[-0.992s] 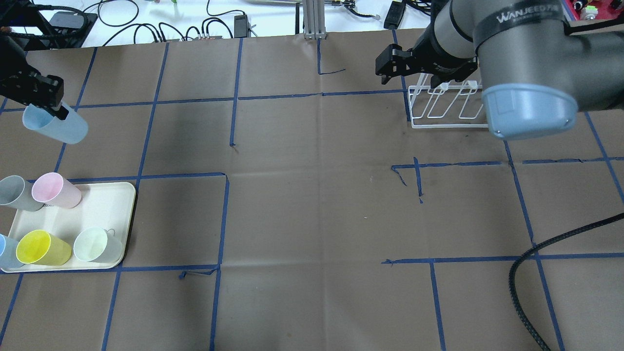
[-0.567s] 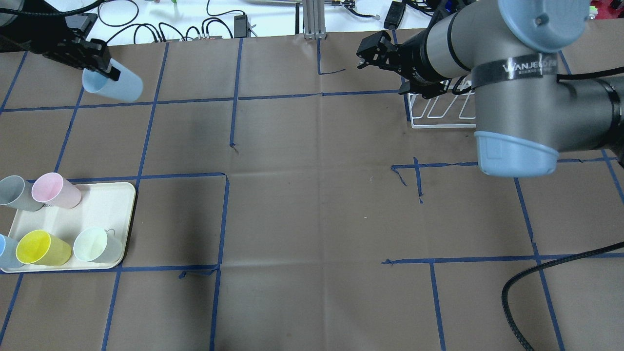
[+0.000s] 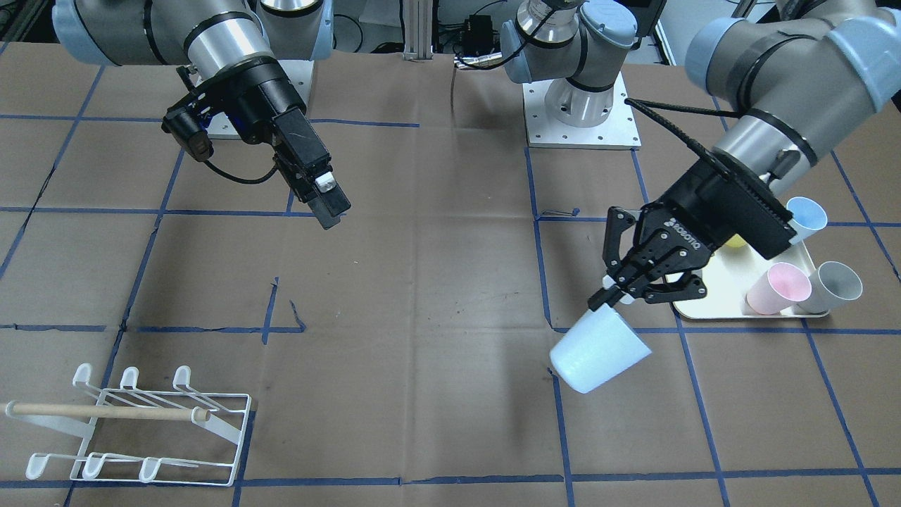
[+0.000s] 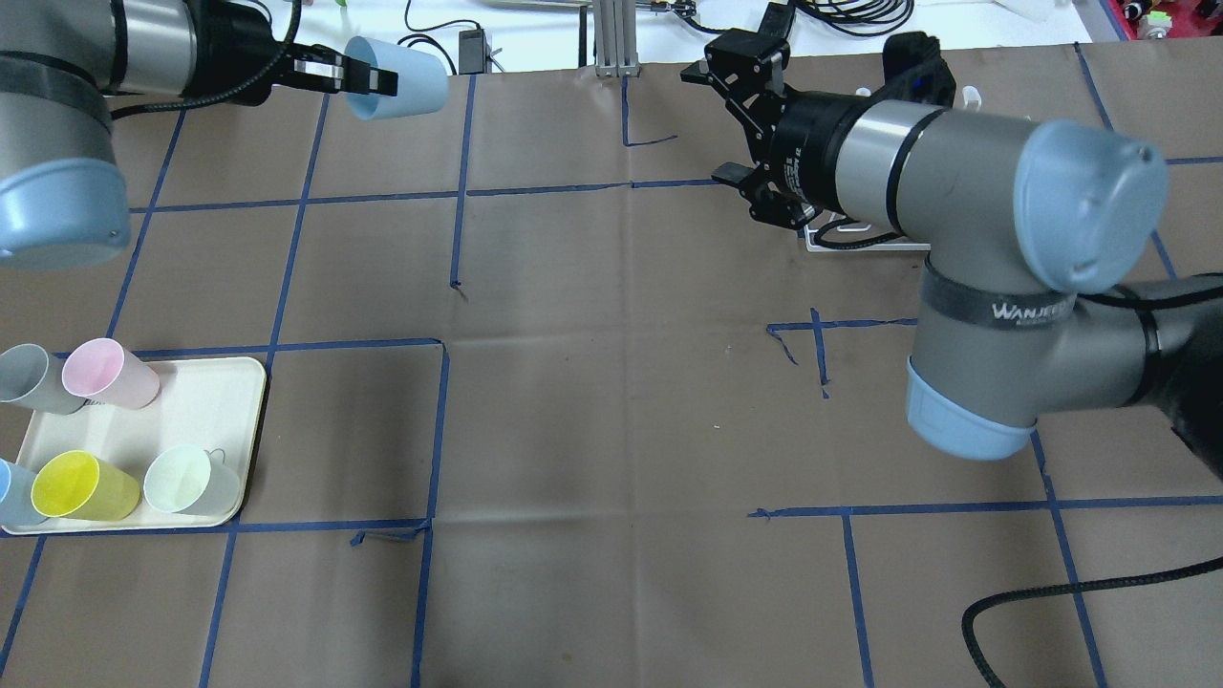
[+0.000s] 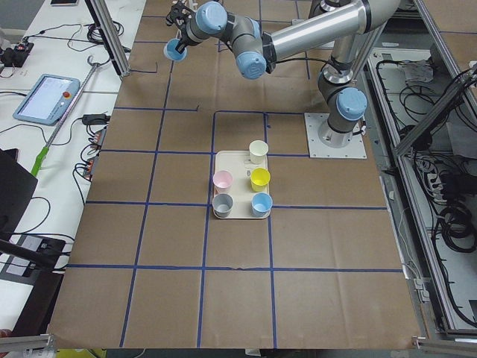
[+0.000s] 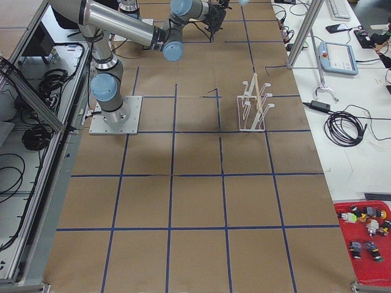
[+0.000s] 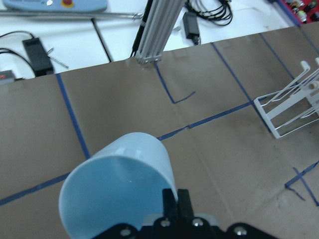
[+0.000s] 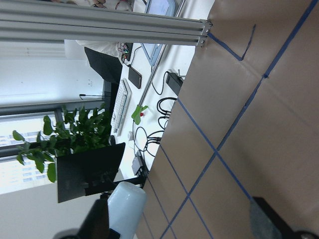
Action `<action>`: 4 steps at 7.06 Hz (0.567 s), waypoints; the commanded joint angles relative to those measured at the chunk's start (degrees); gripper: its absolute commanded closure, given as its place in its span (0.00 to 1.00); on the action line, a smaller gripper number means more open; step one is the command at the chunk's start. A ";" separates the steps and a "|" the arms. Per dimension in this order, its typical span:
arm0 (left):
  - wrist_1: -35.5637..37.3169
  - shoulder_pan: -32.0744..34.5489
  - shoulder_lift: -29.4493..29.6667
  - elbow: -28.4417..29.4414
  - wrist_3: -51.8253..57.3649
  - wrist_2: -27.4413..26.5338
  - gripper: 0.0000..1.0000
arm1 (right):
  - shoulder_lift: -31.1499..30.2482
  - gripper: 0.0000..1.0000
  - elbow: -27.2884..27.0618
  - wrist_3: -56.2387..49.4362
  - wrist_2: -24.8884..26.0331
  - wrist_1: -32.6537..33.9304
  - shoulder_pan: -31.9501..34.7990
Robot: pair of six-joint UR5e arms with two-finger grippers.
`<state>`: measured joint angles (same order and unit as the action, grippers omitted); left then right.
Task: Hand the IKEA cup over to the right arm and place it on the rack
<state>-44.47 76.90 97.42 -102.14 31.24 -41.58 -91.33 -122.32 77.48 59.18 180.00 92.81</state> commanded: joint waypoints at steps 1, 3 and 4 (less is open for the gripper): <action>17.32 2.10 1.10 -9.61 0.23 11.32 1.00 | -0.25 0.00 -5.64 9.26 -0.38 10.53 0.44; 36.71 4.74 6.87 -15.52 -0.03 16.94 1.00 | 0.36 0.00 -5.74 9.27 -0.29 10.63 0.45; 47.18 5.36 11.00 -16.07 -4.65 21.06 1.00 | 0.62 0.00 -5.82 9.27 -0.21 10.63 0.45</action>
<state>-9.72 81.24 103.86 -116.56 30.14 -25.04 -91.05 -127.99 86.64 58.90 190.46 93.25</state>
